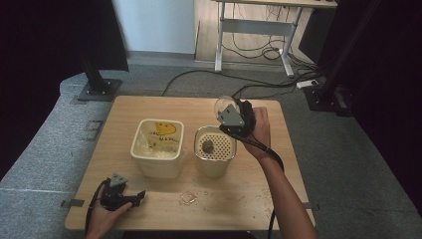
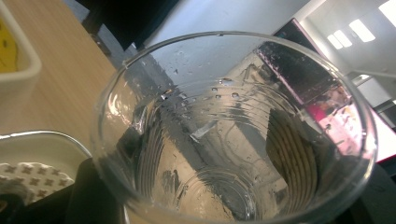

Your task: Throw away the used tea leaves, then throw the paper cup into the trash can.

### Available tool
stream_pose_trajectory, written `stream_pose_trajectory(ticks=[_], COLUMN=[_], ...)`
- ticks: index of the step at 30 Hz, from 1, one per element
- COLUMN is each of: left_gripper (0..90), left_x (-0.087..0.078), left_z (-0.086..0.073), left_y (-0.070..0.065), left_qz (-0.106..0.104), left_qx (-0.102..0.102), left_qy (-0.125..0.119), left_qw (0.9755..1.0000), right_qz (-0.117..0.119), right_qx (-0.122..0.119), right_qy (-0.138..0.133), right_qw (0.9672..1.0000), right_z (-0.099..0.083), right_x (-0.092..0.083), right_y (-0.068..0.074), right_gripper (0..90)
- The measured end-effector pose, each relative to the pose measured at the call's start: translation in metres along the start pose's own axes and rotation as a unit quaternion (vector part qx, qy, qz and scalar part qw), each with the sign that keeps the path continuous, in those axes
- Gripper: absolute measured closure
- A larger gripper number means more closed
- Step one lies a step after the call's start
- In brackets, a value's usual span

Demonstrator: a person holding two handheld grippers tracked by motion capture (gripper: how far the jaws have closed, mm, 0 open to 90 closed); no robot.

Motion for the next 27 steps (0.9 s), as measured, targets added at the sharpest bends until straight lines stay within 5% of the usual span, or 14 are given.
stream_pose_trajectory(ticks=[5, 11, 12, 13, 20, 27], left_gripper=[11.1, 11.1, 11.1, 11.1, 11.1, 11.1], left_x=[0.0, 0.0, 0.0, 0.0, 0.0, 0.0], left_z=[0.0, 0.0, 0.0, 0.0, -0.001, 0.0], left_y=[0.0, 0.0, 0.0, 0.0, 0.0, -0.001], left_qz=[0.0, 0.001, 0.0, 0.0, -0.001, -0.001], left_qx=[0.001, 0.002, 0.002, 0.002, 0.003, 0.005], left_qy=[0.0, 0.0, 0.0, 0.0, -0.001, 0.001], left_qw=[1.0, 1.0, 1.0, 1.0, 1.0, 1.0], right_qz=[0.037, 0.088, 0.103, 0.103, 0.155, 0.17], right_qx=[0.051, 0.113, 0.128, 0.128, 0.2, 0.217], right_qy=[-0.013, -0.025, -0.027, -0.027, -0.046, -0.054], right_qw=[0.9979, 0.9894, 0.9859, 0.9859, 0.9663, 0.9598], right_z=[0.001, 0.001, 0.0, 0.0, 0.005, 0.011], right_x=[0.002, 0.005, 0.007, 0.007, 0.009, 0.009], right_y=[0.004, 0.014, 0.018, 0.018, 0.023, 0.03], right_gripper=[37.6, 37.9, 38.0, 38.0, 38.3, 38.1])
Point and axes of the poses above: each handheld gripper's, and its own axes: x roughly forward along the jaws, z roughly out of its top, y roughly to its left, the point moved 10 cm from there along x, roughly forward along the jaws, and after that the axes turned 12 degrees about y, right-handed, at the moved point
